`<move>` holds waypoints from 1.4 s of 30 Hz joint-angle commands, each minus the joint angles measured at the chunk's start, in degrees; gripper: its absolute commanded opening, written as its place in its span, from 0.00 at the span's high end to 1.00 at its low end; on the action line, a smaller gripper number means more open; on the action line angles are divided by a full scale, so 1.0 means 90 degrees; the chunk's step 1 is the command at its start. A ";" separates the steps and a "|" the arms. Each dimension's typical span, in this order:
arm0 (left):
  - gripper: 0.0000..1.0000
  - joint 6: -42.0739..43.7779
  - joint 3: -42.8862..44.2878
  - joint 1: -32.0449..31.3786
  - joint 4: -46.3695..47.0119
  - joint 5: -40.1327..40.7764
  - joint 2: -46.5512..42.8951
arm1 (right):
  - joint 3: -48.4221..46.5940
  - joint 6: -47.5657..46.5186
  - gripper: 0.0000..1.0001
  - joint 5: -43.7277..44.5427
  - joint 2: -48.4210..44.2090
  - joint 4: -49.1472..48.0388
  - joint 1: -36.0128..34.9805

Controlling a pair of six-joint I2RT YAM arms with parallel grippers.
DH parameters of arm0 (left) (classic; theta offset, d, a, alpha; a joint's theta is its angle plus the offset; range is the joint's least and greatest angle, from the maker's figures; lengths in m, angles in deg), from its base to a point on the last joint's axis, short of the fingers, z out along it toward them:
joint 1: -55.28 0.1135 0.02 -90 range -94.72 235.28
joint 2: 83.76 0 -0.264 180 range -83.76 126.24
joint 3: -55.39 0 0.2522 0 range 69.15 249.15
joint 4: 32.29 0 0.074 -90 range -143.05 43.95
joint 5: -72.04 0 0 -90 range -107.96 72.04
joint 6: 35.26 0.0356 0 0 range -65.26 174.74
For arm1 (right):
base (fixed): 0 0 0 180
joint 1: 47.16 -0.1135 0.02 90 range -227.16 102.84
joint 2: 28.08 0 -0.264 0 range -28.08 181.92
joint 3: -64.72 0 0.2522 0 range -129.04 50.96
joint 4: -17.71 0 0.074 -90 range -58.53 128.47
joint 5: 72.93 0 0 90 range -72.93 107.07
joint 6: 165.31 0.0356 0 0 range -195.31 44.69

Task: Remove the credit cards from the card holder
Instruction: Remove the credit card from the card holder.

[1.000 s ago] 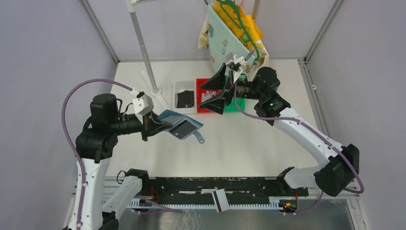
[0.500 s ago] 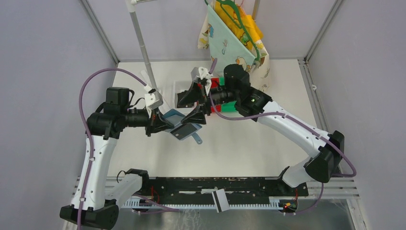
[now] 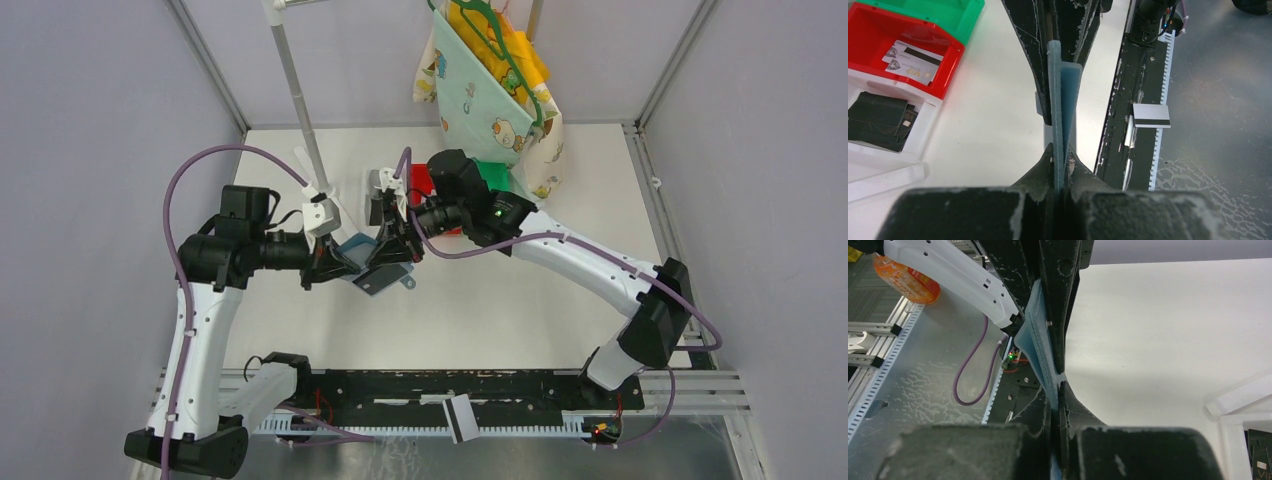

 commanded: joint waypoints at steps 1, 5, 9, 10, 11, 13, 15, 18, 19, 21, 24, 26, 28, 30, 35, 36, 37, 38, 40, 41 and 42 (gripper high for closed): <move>0.79 0.0350 0.0294 0.0000 0.0034 -0.0233 -0.0010 | -0.0358 0.0147 1.00 0.0006 -0.0068 -0.0379 -0.0034; 0.05 -0.0434 0.0217 -0.0002 0.0572 -0.0233 -0.0109 | 0.0146 0.0856 1.00 -0.0018 -0.0407 -0.1450 0.0008; 0.00 -0.2514 -0.0331 0.0001 0.2375 -0.0138 -0.0637 | 0.0903 0.2244 1.00 0.0055 -0.0854 -0.3245 0.0240; 0.00 -0.3082 -0.0513 -0.0003 0.2906 -0.0095 -0.0828 | 0.1254 0.2768 1.00 0.0139 -0.1026 -0.3967 0.0339; 0.00 -0.3645 -0.0701 -0.0001 0.3493 -0.0041 -0.1008 | 0.1545 0.3286 1.00 0.0316 -0.1187 -0.4563 0.0408; 0.00 -0.4797 -0.1030 -0.0003 0.4652 -0.0071 -0.1306 | 0.2250 0.4166 1.00 0.0885 -0.1553 -0.5884 0.0502; 0.00 -0.5971 -0.1300 -0.0001 0.5515 -0.0250 -0.1413 | 0.3059 0.4972 1.00 0.1496 -0.1869 -0.7728 0.0486; 0.01 -0.7299 -0.1454 -0.0004 0.6366 -0.0538 -0.1319 | 0.3740 0.6100 1.00 0.2094 -0.1868 -0.9486 0.0461; 0.02 -0.7476 -0.1456 0.0004 0.6508 -0.0628 -0.1281 | 0.3814 0.6294 1.00 0.2211 -0.1838 -0.9810 0.0441; 0.04 -0.7745 -0.1436 -0.0001 0.6687 -0.0746 -0.1266 | 0.3906 0.6365 1.00 0.2485 -0.1835 -0.9964 0.0374; 0.08 -0.8229 -0.1544 -0.0002 0.7101 -0.0855 -0.1331 | 0.3961 0.6242 1.00 0.2879 -0.1849 -0.9982 0.0240; 0.11 -0.8587 -0.1675 -0.0002 0.7499 -0.0880 -0.1380 | 0.4028 0.6269 1.00 0.3199 -0.1788 -1.0233 0.0117; 0.16 -0.8907 -0.1793 -0.0005 0.7810 -0.0900 -0.1437 | 0.4069 0.6282 1.00 0.3528 -0.1676 -1.0447 -0.0039; 0.22 -0.9187 -0.1889 -0.0008 0.8145 -0.0893 -0.1491 | 0.4094 0.6278 1.00 0.3875 -0.1530 -1.0625 -0.0203; 0.38 -0.9548 -0.1915 -0.0006 0.8513 -0.0901 -0.1520 | 0.4088 0.6341 1.00 0.4409 -0.1131 -1.1160 -0.0468; 0.42 -0.9535 -0.1901 -0.0010 0.8507 -0.0941 -0.1505 | 0.4128 0.6330 1.00 0.4523 -0.1091 -1.1236 -0.0497; 0.46 -0.9488 -0.1882 -0.0008 0.8451 -0.0979 -0.1482 | 0.4158 0.6311 1.00 0.4599 -0.1069 -1.1286 -0.0520; 0.50 -0.9347 -0.1841 -0.0001 0.8329 -0.1012 -0.1460 | 0.4196 0.6304 1.00 0.4627 -0.1057 -1.1308 -0.0523; 0.64 -0.8795 -0.1694 -0.0013 0.7708 -0.1047 -0.1405 | 0.4332 0.6250 0.88 0.4659 -0.1079 -1.1395 -0.0518; 0.75 -0.8272 -0.1545 -0.0008 0.7180 -0.1022 -0.1352 | 0.4430 0.6153 0.79 0.4643 -0.1119 -1.1460 -0.0490; 0.82 -0.7691 -0.1338 -0.0003 0.6495 -0.0983 -0.1259 | 0.4485 0.6102 0.71 0.4572 -0.1166 -1.1439 -0.0445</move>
